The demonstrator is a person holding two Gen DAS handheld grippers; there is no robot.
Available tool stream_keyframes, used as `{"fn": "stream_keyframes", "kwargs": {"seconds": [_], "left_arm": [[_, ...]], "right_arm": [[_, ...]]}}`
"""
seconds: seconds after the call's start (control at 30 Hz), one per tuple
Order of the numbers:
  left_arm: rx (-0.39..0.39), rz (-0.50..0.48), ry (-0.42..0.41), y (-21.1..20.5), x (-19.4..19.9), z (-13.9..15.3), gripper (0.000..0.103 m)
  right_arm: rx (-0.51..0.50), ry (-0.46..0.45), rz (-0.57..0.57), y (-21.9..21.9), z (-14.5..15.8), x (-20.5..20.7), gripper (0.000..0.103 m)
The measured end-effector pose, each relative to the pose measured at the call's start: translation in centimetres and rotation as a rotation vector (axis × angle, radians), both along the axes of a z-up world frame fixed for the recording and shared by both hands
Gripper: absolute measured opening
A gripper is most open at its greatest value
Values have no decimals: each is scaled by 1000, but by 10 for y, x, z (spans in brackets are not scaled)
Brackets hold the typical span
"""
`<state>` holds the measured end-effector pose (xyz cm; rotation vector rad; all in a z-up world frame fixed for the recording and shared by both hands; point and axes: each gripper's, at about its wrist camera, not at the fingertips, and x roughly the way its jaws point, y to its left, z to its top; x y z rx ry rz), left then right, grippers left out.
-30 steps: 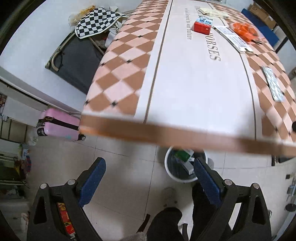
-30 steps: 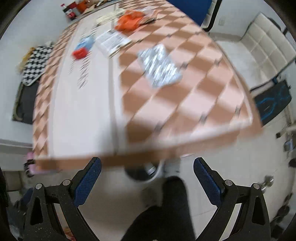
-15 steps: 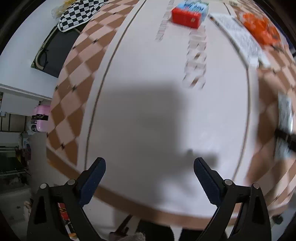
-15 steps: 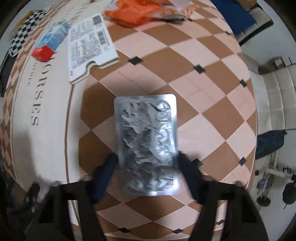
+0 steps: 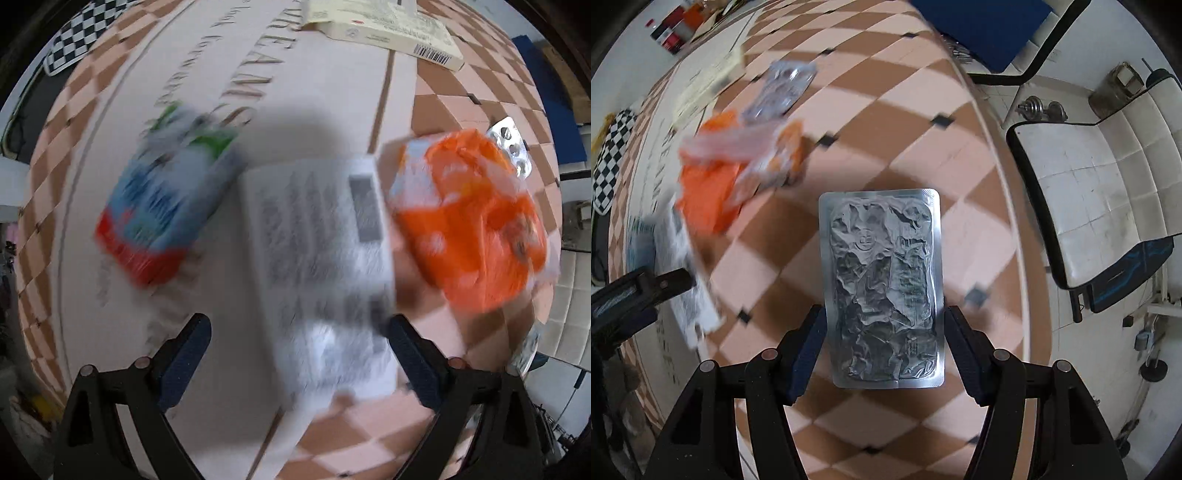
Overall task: Collect trash
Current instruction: 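Grasp the white leaflet with the left tool while the right tool grasps the foil blister pack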
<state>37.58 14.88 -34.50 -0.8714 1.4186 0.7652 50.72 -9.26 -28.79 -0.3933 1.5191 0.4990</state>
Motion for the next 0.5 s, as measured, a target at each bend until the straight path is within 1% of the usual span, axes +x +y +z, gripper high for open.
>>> {"fn": "stream_keyframes", "kwargs": {"seconds": [0.13, 0.23, 0.3, 0.33, 0.43, 0.47, 0.5], "left_arm": [[16, -5, 39, 9, 6, -8, 96], [43, -21, 22, 6, 6, -5, 92], [66, -44, 10, -7, 8, 3, 81], [75, -58, 5, -11, 6, 7, 73], [84, -87, 12, -15, -3, 10, 73], [91, -92, 11, -26, -5, 10, 73], [97, -100, 12, -28, -9, 10, 73]], "right_arm": [[5, 17, -14, 25, -9, 17, 67], [-12, 18, -6, 28, -17, 16, 67], [-29, 13, 12, 29, -25, 10, 67], [-40, 12, 18, 30, -25, 9, 67], [-67, 9, 38, 36, -28, 6, 68], [-77, 6, 46, 36, -28, 5, 69], [-87, 2, 53, 39, -28, 3, 69]]}}
